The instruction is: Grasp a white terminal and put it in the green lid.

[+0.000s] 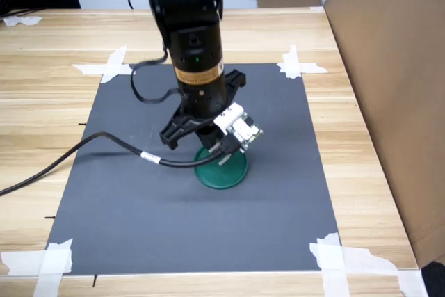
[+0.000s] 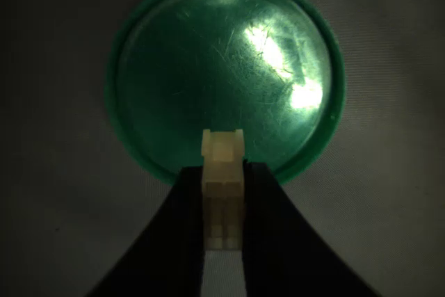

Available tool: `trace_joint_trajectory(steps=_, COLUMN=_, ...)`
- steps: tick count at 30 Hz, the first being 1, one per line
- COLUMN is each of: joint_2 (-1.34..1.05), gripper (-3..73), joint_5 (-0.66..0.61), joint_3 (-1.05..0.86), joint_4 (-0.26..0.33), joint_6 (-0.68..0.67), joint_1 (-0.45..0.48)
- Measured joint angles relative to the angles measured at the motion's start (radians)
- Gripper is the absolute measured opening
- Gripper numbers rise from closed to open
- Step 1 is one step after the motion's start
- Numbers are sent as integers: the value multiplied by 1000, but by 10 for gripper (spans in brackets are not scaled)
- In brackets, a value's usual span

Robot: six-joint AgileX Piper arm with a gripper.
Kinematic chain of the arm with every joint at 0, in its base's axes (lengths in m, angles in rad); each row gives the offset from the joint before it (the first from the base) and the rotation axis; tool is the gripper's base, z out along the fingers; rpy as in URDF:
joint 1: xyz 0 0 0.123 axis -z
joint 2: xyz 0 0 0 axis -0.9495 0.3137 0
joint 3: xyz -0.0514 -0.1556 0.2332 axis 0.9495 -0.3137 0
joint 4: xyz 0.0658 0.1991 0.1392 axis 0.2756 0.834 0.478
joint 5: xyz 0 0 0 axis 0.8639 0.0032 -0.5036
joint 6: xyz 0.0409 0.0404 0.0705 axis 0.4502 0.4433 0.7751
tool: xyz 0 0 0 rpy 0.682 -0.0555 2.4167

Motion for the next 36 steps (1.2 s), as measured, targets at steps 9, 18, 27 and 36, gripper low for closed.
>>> trace_joint_trajectory(steps=9, joint_2=63, gripper=182, joint_5=26, joint_3=0, joint_4=0, joint_6=-29, joint_1=0)
trace_joint_trajectory(steps=18, joint_2=58, gripper=571, joint_5=38, joint_3=0, joint_4=22, joint_6=-20, joint_1=0)
trace_joint_trajectory(steps=27, joint_2=-186, gripper=596, joint_5=30, joint_3=-2, joint_4=72, joint_6=-3, joint_1=1)
trace_joint_trajectory(steps=36, joint_2=-505, gripper=236, joint_5=160, joint_3=-186, joint_4=150, joint_6=9, joint_1=38)
